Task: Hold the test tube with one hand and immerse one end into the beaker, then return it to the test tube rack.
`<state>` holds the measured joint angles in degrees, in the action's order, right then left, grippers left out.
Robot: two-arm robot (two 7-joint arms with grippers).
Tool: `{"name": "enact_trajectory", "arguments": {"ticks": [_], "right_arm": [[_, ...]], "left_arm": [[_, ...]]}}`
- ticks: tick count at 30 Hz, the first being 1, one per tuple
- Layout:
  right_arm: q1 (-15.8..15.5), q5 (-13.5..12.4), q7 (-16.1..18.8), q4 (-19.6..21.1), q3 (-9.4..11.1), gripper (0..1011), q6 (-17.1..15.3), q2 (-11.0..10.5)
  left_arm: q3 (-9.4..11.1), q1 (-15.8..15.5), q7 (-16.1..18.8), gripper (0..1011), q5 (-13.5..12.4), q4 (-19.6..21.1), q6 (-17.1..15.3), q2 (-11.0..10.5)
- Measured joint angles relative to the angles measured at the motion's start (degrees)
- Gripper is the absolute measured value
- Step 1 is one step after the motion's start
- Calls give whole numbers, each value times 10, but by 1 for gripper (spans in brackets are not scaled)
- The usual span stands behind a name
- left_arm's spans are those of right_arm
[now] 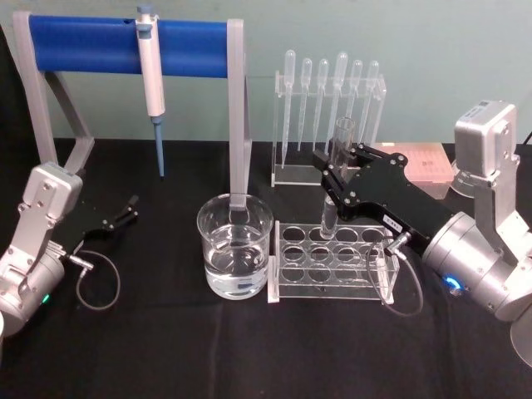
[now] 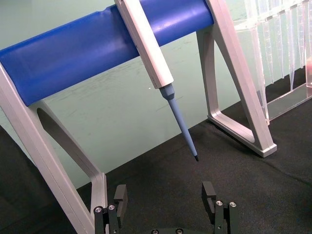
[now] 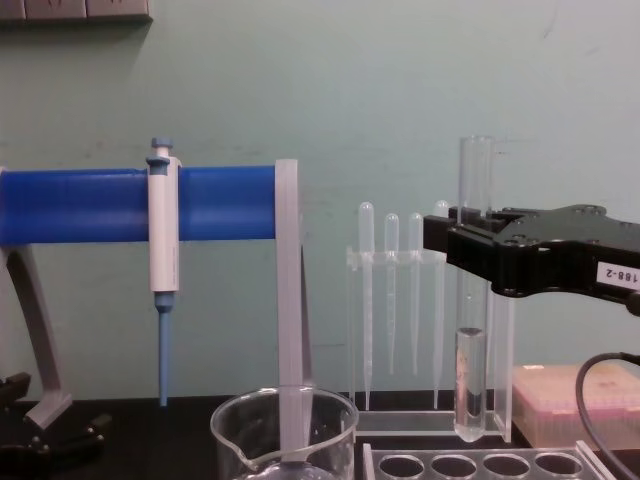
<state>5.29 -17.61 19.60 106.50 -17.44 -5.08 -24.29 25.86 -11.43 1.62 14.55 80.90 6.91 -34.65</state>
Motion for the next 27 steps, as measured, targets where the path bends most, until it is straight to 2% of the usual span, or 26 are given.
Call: {"name": "enact_trajectory", "arguments": {"ticks": [27], "right_arm": [[0, 1, 0, -1, -1, 228, 0, 0]], "left_arm": [[0, 0, 0, 1000, 0, 0, 0, 0]]}}
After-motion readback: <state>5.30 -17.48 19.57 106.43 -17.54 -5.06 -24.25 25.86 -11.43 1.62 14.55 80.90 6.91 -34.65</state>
